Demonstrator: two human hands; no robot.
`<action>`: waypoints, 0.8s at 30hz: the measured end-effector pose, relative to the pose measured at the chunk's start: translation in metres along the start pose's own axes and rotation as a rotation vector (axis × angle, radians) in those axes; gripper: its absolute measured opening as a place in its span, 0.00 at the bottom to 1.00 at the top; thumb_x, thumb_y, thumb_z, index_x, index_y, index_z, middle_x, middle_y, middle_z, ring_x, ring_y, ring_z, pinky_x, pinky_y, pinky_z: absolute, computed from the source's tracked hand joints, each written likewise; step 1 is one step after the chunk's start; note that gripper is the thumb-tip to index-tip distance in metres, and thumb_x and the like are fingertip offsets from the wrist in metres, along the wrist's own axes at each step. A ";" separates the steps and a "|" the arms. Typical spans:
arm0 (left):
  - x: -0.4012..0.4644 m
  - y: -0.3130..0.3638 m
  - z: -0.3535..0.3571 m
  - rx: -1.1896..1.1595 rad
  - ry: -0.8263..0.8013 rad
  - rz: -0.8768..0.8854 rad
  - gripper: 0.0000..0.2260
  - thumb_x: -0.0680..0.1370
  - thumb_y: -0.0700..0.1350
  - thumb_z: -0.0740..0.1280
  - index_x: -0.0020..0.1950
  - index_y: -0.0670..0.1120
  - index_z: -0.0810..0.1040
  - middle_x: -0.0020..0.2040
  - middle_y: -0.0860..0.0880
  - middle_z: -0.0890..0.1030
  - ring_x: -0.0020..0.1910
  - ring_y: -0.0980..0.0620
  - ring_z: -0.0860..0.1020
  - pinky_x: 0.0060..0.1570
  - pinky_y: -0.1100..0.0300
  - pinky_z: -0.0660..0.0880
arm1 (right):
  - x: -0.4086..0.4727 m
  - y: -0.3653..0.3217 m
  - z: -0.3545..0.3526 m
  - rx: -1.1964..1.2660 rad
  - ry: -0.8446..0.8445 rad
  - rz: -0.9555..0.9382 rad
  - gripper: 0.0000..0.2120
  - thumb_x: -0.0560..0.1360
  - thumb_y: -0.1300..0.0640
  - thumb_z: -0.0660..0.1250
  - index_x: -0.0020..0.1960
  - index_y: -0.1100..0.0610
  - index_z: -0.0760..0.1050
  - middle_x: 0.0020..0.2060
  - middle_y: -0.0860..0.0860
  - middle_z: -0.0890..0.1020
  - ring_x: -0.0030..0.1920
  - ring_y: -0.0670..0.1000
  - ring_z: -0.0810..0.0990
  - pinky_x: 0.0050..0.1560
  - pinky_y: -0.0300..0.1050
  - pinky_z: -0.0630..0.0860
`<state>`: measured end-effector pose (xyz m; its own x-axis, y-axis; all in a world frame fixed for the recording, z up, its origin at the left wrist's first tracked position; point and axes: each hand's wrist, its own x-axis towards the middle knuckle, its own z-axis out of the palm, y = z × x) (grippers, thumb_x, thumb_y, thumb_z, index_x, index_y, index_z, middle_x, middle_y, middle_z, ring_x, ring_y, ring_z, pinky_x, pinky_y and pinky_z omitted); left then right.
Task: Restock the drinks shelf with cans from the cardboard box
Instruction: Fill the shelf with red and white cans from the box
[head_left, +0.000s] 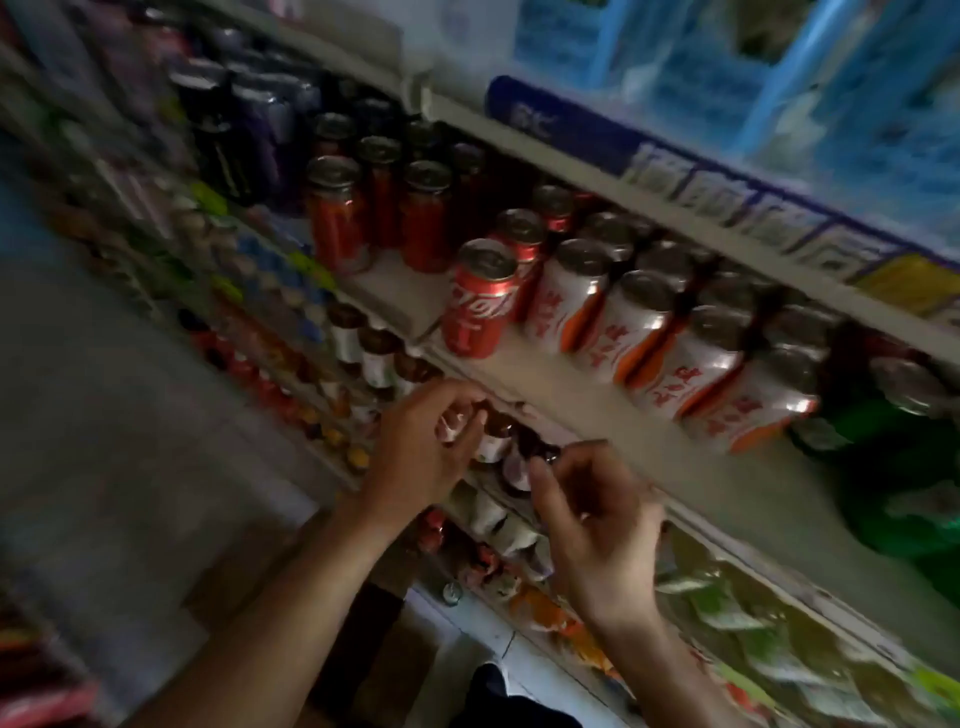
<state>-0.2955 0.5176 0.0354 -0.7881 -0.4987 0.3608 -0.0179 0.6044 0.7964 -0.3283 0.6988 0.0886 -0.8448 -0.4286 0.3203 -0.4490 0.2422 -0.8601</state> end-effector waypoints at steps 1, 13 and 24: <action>-0.021 -0.024 -0.007 0.038 0.027 -0.107 0.05 0.75 0.45 0.71 0.50 0.50 0.79 0.38 0.58 0.78 0.36 0.62 0.76 0.38 0.70 0.72 | -0.003 0.011 0.024 0.032 -0.164 0.053 0.08 0.75 0.55 0.72 0.40 0.54 0.75 0.29 0.50 0.77 0.27 0.46 0.74 0.28 0.42 0.71; -0.337 -0.293 -0.007 0.093 -0.046 -1.328 0.31 0.65 0.59 0.70 0.64 0.45 0.76 0.49 0.46 0.82 0.54 0.46 0.80 0.47 0.61 0.69 | -0.169 0.276 0.331 -0.217 -1.272 0.332 0.18 0.68 0.61 0.74 0.57 0.58 0.77 0.34 0.46 0.77 0.40 0.51 0.79 0.51 0.56 0.79; -0.471 -0.557 0.060 0.184 -0.166 -1.431 0.41 0.72 0.59 0.72 0.78 0.64 0.50 0.79 0.38 0.53 0.73 0.37 0.66 0.68 0.51 0.67 | -0.338 0.497 0.610 -0.513 -1.633 -0.240 0.22 0.77 0.65 0.65 0.70 0.62 0.70 0.65 0.60 0.77 0.67 0.60 0.72 0.62 0.38 0.62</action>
<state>0.0486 0.4526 -0.6072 -0.0886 -0.6630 -0.7433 -0.9018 -0.2635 0.3426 -0.0885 0.4329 -0.6887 0.2479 -0.7847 -0.5681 -0.8244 0.1370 -0.5491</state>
